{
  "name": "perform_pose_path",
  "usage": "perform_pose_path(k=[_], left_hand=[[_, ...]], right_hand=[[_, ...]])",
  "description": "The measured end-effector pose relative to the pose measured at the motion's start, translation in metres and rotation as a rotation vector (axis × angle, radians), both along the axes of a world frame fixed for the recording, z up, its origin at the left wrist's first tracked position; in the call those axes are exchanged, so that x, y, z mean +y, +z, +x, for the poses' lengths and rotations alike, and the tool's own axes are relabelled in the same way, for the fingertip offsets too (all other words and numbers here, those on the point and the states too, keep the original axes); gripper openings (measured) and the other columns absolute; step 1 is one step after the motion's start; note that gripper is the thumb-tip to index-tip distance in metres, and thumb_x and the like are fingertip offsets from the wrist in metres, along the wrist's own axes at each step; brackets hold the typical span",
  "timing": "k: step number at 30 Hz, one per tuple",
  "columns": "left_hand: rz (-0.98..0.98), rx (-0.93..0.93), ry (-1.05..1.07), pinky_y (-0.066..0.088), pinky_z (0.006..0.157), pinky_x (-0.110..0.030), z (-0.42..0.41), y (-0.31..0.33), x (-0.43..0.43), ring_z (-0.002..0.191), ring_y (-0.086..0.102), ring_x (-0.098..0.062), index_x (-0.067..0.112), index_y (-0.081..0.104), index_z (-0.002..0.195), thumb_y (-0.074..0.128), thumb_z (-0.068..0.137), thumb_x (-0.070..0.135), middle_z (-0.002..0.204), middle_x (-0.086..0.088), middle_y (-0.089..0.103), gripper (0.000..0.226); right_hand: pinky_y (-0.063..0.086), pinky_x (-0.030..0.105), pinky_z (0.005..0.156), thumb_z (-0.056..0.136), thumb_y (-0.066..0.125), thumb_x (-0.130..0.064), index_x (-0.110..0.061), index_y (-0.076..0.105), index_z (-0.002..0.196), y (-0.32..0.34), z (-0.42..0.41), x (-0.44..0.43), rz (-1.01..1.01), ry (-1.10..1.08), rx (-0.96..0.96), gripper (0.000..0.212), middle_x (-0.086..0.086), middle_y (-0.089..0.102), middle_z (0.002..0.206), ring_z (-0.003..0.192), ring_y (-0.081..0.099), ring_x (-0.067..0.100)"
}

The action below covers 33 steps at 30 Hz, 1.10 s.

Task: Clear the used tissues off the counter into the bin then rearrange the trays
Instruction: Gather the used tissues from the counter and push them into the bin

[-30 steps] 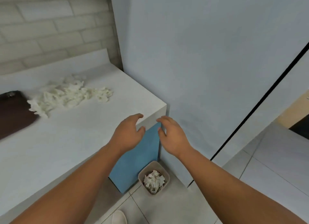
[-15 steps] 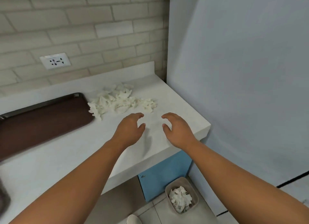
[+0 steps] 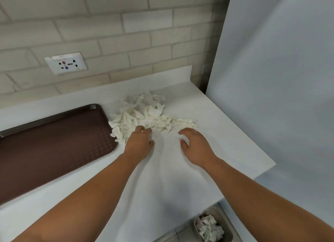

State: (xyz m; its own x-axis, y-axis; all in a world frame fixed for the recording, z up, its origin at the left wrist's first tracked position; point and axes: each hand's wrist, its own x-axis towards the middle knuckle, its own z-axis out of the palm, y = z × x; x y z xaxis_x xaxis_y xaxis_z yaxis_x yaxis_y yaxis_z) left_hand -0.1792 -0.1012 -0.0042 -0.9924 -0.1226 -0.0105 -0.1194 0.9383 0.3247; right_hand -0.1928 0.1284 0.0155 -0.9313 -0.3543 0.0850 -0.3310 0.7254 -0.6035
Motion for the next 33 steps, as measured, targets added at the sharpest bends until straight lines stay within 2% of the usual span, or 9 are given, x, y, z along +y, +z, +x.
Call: perform_pose_path(k=[4, 8, 15, 18, 21, 23, 25, 29, 33], left_hand=[[-0.029, 0.043, -0.112, 0.052, 0.074, -0.037, -0.024, -0.018, -0.01, 0.094, 0.061, -0.032, 0.012, 0.064, 0.114, 0.061, 0.092, 0.024, 0.108, -0.01, 0.059, 0.026], [0.064, 0.03, -0.182, 0.047, 0.079, -0.034, -0.039, -0.018, -0.017, 0.093, 0.062, -0.028, 0.009, 0.069, 0.11, 0.055, 0.097, 0.018, 0.102, -0.009, 0.063, 0.021], [0.551, 0.164, 0.07, 0.032, 0.062, -0.028, -0.042, 0.039, -0.046, 0.065, 0.045, -0.014, 0.016, 0.042, 0.065, 0.043, 0.1, 0.02, 0.069, 0.0, 0.048, 0.035], [0.592, 0.237, 0.172, 0.039, 0.061, -0.032, -0.044, 0.063, -0.066, 0.061, 0.049, -0.017, 0.011, 0.043, 0.066, 0.052, 0.099, 0.037, 0.065, -0.004, 0.051, 0.044], [0.635, 0.281, 0.259, 0.046, 0.062, -0.029, -0.047, 0.076, -0.087, 0.067, 0.059, -0.022, 0.011, 0.052, 0.073, 0.063, 0.092, 0.036, 0.075, -0.012, 0.063, 0.033], [0.779, 0.287, 0.312, 0.053, 0.062, -0.026, -0.047, 0.081, -0.099, 0.068, 0.065, -0.02, 0.005, 0.055, 0.078, 0.067, 0.09, 0.034, 0.077, -0.012, 0.068, 0.034], [0.988, 0.303, 0.325, 0.061, 0.068, -0.036, -0.046, 0.086, -0.108, 0.078, 0.073, -0.02, 0.005, 0.05, 0.078, 0.068, 0.092, 0.031, 0.083, -0.012, 0.072, 0.034], [1.111, 0.33, 0.368, 0.055, 0.055, -0.028, -0.041, 0.091, -0.121, 0.073, 0.071, -0.02, 0.01, 0.046, 0.084, 0.061, 0.098, 0.024, 0.082, -0.01, 0.074, 0.025], [1.103, 0.359, 0.412, 0.053, 0.065, -0.042, -0.038, 0.088, -0.135, 0.069, 0.059, -0.023, 0.017, 0.047, 0.077, 0.06, 0.097, 0.038, 0.067, 0.001, 0.06, 0.032]], right_hand=[[0.031, 0.02, 0.107, 0.096, 0.053, -0.021, -0.021, 0.053, 0.136, -0.003, -0.016, -0.017, -0.018, -0.052, -0.01, 0.04, -0.003, 0.054, 0.139, 0.129, 0.047, 0.014], [0.034, 0.024, 0.109, 0.096, 0.052, -0.018, -0.018, 0.053, 0.136, -0.002, -0.03, -0.033, -0.052, -0.074, 0.009, 0.04, 0.0, 0.055, 0.138, 0.13, 0.048, 0.017], [0.041, 0.027, 0.103, 0.096, 0.049, -0.01, -0.02, 0.052, 0.136, 0.003, -0.057, -0.068, -0.096, -0.07, 0.028, 0.041, -0.001, 0.059, 0.129, 0.12, 0.052, 0.016], [0.043, 0.031, 0.104, 0.095, 0.048, -0.008, -0.02, 0.054, 0.134, 0.003, -0.064, -0.085, -0.082, -0.062, 0.042, 0.041, -0.001, 0.057, 0.132, 0.121, 0.052, 0.017], [0.045, 0.032, 0.102, 0.095, 0.048, -0.009, -0.02, 0.055, 0.132, 0.001, -0.068, -0.101, -0.065, -0.051, 0.048, 0.039, -0.001, 0.057, 0.132, 0.119, 0.052, 0.018], [0.045, 0.034, 0.101, 0.095, 0.049, -0.011, -0.019, 0.056, 0.132, 0.0, -0.07, -0.111, -0.05, -0.038, 0.051, 0.038, 0.0, 0.057, 0.132, 0.119, 0.052, 0.019], [0.045, 0.034, 0.101, 0.095, 0.05, -0.015, -0.018, 0.056, 0.132, -0.001, -0.073, -0.12, -0.037, -0.025, 0.05, 0.037, 0.001, 0.058, 0.132, 0.119, 0.052, 0.02], [0.045, 0.03, 0.099, 0.095, 0.053, -0.025, -0.019, 0.058, 0.13, -0.007, -0.073, -0.139, -0.039, 0.047, 0.034, 0.036, -0.001, 0.06, 0.129, 0.119, 0.052, 0.018], [0.038, 0.029, 0.106, 0.091, 0.058, -0.035, -0.023, 0.049, 0.139, -0.018, -0.064, -0.151, 0.066, 0.204, -0.026, 0.05, -0.002, 0.055, 0.136, 0.128, 0.044, 0.017]])
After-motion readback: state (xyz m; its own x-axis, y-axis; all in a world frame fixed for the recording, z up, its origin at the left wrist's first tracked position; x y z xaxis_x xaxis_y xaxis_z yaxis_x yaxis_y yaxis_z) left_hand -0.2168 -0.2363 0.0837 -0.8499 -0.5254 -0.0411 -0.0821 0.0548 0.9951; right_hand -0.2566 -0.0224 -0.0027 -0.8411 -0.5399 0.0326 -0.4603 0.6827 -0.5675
